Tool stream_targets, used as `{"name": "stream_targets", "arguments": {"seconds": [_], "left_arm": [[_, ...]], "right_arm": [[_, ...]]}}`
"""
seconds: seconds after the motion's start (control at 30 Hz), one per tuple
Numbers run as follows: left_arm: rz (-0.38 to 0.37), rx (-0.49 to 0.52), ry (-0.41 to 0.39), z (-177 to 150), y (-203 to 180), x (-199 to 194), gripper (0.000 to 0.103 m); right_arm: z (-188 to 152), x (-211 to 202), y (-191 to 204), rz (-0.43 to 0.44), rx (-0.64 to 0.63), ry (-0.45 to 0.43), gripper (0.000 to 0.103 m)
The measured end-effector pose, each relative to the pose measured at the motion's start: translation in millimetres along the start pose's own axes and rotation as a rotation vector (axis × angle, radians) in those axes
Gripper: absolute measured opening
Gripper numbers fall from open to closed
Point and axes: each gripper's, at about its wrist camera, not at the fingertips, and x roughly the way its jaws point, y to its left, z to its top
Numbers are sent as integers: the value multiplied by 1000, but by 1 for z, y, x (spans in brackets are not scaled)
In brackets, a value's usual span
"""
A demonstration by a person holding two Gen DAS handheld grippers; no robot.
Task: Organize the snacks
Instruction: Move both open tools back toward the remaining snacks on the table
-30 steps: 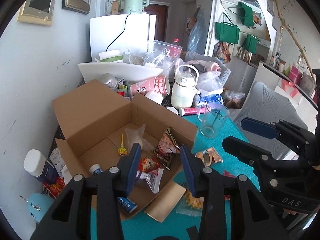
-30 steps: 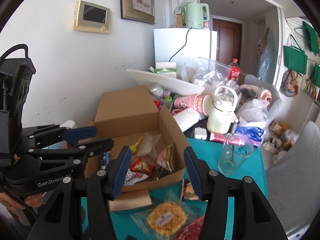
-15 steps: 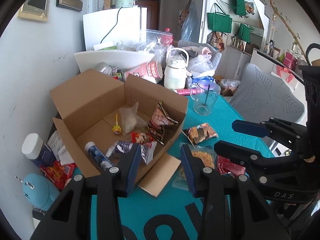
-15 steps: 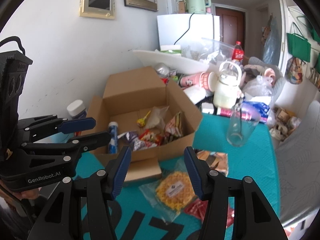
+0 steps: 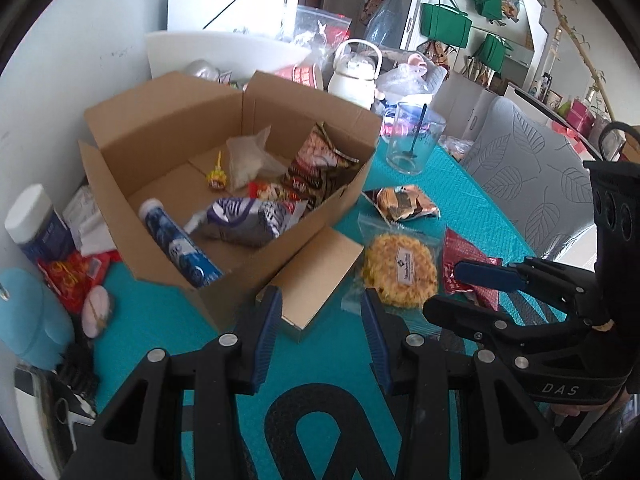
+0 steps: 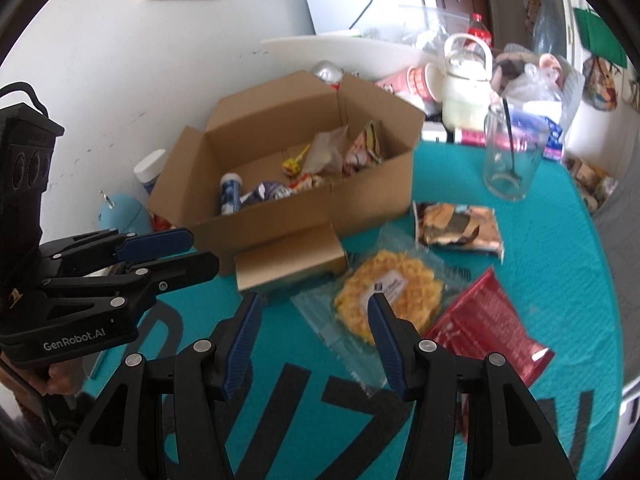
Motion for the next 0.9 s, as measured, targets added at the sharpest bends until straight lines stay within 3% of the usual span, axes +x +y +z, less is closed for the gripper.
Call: {"name": "stream_targets", "arguments": {"seconds": [0.33,0.5,0.73,0.9], "left_arm": [[14,-69,59,-10,13,40,40],[25,-49,78,-11,9,48,40],[-51,-18,103,-11,-11,55,40],[-64,11,100,-11,-23,55,40]], "right_arm": [[-13,16,-11,-19,28,50,56],[-13,18,-17,-49,17,54,58],[-12,13,-33,-63,49,45,59],[-14,7,-47,-92,68,39,64]]}}
